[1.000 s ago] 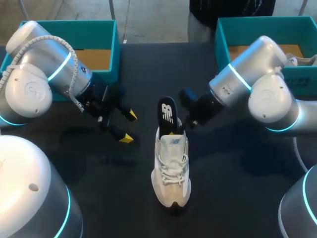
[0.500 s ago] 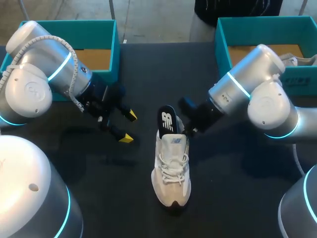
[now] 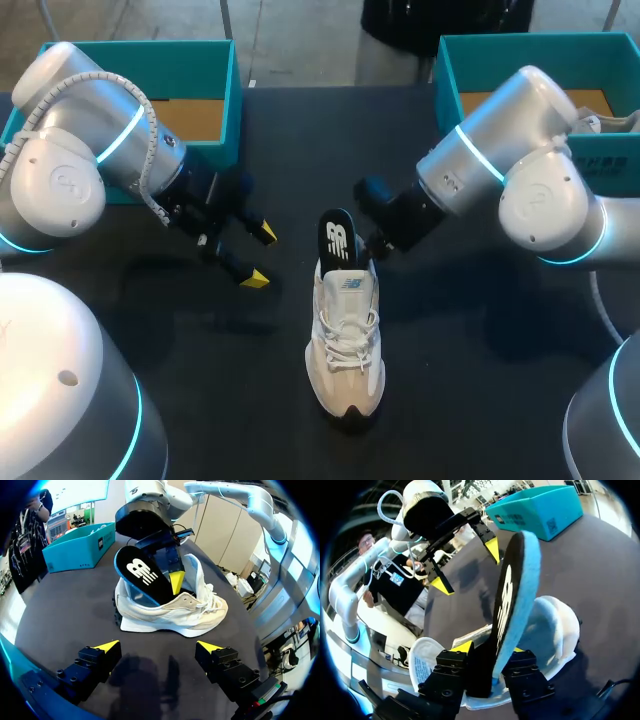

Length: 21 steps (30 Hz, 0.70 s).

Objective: Take the shoe out of the shoebox, open the shoe tongue, remove and reinsert the insole, then place the shoe into the shoebox

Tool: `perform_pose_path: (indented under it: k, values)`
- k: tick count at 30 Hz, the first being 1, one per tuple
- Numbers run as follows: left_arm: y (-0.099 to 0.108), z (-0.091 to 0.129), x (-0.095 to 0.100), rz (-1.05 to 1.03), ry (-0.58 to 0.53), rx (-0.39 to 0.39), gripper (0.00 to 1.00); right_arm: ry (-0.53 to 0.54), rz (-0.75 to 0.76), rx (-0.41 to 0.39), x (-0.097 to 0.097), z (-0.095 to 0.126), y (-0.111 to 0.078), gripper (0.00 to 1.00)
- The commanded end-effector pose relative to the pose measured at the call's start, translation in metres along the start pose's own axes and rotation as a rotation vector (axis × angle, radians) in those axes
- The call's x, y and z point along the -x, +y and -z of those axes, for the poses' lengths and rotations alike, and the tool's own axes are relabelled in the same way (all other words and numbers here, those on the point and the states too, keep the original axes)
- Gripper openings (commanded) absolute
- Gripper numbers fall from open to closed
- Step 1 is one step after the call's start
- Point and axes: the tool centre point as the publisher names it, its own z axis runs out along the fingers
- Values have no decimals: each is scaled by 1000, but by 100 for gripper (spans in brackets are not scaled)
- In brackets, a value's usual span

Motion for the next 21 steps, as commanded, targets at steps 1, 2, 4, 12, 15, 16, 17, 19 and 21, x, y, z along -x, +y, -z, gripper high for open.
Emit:
perform_pose_path:
  k: [1, 2, 4, 12, 15, 16, 17, 19, 21]
  values:
    - [0, 0, 0, 0, -1, 2, 100, 0, 1, -21, 3, -3, 6, 28]
    - [0, 0, 0, 0, -1, 2, 100, 1, 2, -22, 4, -3, 6, 27]
    - [0, 0, 0, 0, -1, 2, 100, 0, 0, -27, 7, -3, 6, 15]
    - [0, 0, 0, 0, -1, 2, 100, 31, -32, -70, 17, -9, -4, 0]
    - [0, 0, 0, 0, -1, 2, 100, 46, -50, -89, 16, -13, -11, 0]
    - [0, 0, 0, 0, -1, 2, 100, 56, -57, -94, 14, -16, -15, 0]
    - [0, 0, 0, 0, -1, 2, 100, 60, -64, -99, 13, -17, -18, 0]
    - [0, 0, 0, 0, -1, 2, 100, 67, -73, -101, 10, -20, -22, 0]
    - [0, 0, 0, 0, -1, 2, 100, 76, -79, -107, 8, -24, -25, 0]
